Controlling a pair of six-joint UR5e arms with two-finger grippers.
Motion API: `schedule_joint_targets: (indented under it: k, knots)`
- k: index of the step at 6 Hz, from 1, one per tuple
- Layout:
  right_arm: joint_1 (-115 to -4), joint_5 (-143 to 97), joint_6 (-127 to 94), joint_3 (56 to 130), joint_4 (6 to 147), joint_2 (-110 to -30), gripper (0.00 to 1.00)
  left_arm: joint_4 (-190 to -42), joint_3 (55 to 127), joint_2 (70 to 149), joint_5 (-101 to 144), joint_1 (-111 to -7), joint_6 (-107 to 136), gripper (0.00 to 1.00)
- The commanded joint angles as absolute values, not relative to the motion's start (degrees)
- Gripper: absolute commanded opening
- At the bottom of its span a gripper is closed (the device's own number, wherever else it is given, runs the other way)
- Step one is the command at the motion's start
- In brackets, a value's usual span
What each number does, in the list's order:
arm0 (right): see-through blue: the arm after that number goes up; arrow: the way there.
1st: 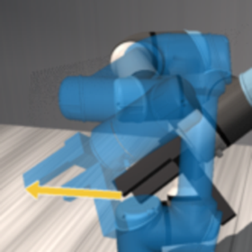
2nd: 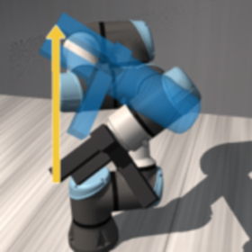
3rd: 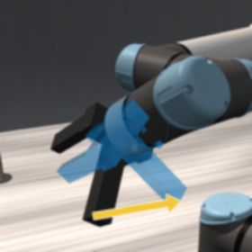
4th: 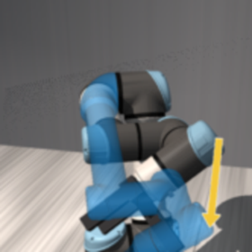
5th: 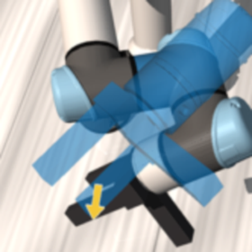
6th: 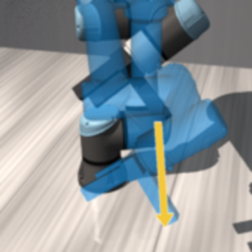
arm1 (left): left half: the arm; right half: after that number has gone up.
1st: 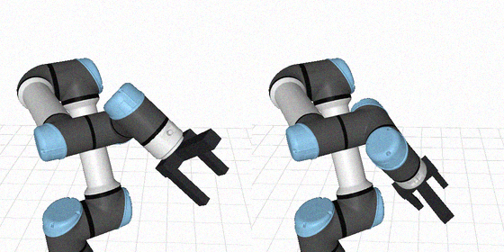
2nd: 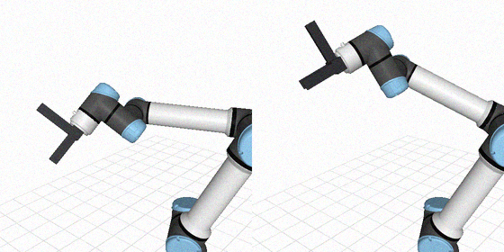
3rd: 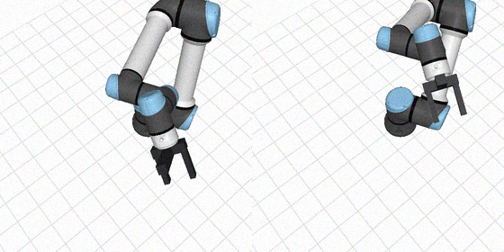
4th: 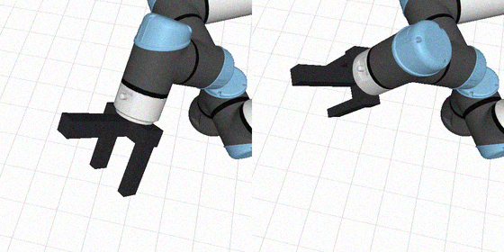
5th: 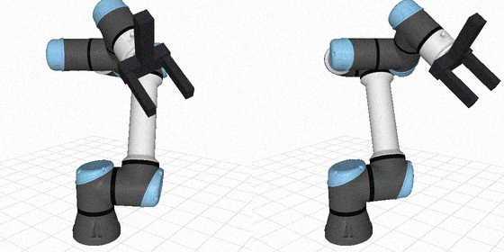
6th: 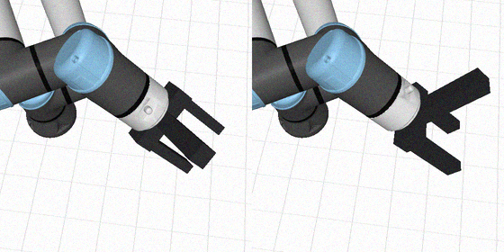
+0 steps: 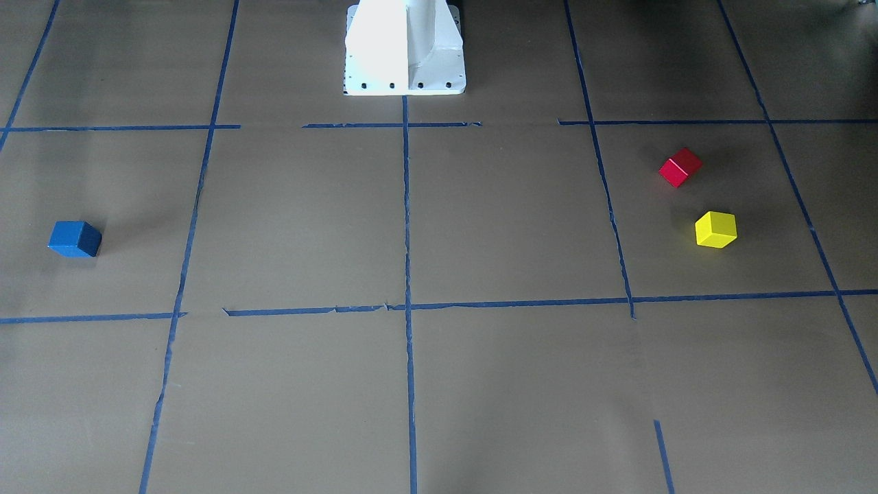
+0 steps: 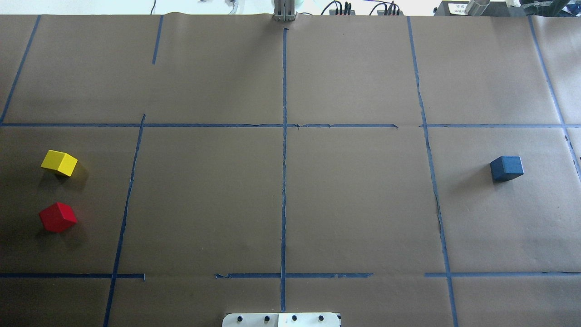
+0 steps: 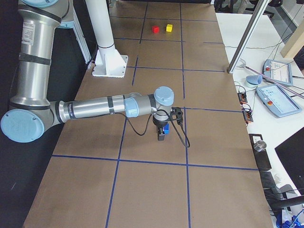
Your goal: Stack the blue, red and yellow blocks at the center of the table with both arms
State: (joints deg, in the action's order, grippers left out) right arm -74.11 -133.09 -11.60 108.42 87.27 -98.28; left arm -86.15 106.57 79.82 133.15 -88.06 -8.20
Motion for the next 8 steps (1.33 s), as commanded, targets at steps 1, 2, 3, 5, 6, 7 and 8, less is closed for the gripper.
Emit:
schedule_joint_targets:
  k: [1, 2, 3, 5, 6, 7, 8]
  knots:
    - [-68.32, -130.34, -21.73, 104.27, 81.96, -93.8, 0.99, -86.22, 106.52, 79.98, 133.24, -88.07, -8.17, 1.0]
    - [-64.55, -130.34, -33.98, 97.97, 69.65, -92.82, 0.99, -87.26, 106.52, 79.98, 133.24, -88.07, -8.09, 1.0]
    - [-61.38, -129.82, -43.06, 94.52, 60.04, -92.73, 0.98, -87.45, 106.52, 79.98, 133.24, -88.07, -8.09, 1.0]
    - [-58.37, -127.8, -45.18, 94.13, 59.59, -92.9, 0.98, -87.54, 106.7, 79.98, 133.24, -88.07, -8.09, 1.0]
    - [-57.49, -126.23, -45.18, 93.43, 59.68, -93.16, 0.98, -87.54, 106.7, 79.98, 133.24, -88.07, -8.09, 1.0]
    - [-55.91, -124.91, -45.18, 92.64, 59.59, -92.64, 0.98, -87.54, 106.79, 79.98, 133.24, -88.07, -8.09, 1.0]
    - [-55.38, -124.89, -45.26, 92.55, 59.59, -92.46, 0.93, -87.54, 106.79, 80.07, 133.24, -88.07, -8.09, 1.0]
